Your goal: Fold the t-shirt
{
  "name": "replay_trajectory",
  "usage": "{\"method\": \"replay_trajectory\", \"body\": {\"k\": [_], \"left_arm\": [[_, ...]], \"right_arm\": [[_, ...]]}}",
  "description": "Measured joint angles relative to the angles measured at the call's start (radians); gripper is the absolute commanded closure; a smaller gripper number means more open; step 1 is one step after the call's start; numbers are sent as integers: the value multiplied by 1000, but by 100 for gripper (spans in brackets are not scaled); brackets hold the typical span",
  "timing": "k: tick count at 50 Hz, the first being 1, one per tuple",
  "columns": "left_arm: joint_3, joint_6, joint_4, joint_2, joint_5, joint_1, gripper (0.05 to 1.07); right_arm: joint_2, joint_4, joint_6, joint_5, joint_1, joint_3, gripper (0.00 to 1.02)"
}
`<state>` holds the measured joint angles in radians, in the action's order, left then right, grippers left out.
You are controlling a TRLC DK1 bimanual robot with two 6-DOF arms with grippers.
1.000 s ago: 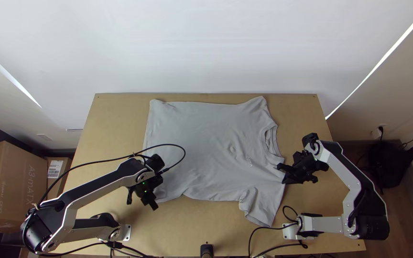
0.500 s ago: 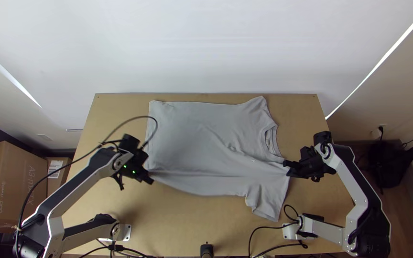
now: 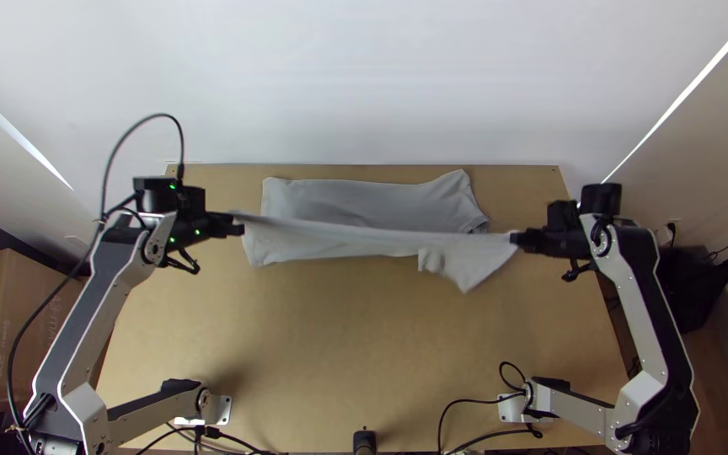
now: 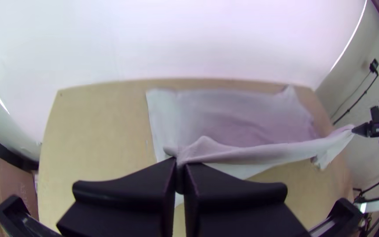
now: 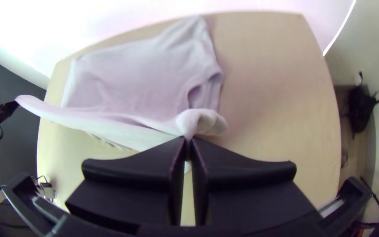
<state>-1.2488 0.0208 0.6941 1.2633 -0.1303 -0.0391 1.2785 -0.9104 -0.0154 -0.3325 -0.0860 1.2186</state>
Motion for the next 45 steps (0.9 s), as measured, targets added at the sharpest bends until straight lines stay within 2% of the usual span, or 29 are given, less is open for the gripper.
{"method": "replay_trajectory", "body": {"k": [6, 13, 31, 45], "left_arm": [[-167, 44, 11, 21, 23, -8, 105], [-392, 83, 35, 89, 48, -16, 105], [-862, 100, 80, 254, 94, -15, 105], [-940, 99, -47, 175, 117, -10, 105]], "right_arm": [[2, 63, 30, 0, 22, 143, 100], [37, 76, 66, 2, 41, 357, 100], [282, 91, 121, 3, 59, 946, 100], [214, 344, 266, 2, 39, 1027, 100]]}}
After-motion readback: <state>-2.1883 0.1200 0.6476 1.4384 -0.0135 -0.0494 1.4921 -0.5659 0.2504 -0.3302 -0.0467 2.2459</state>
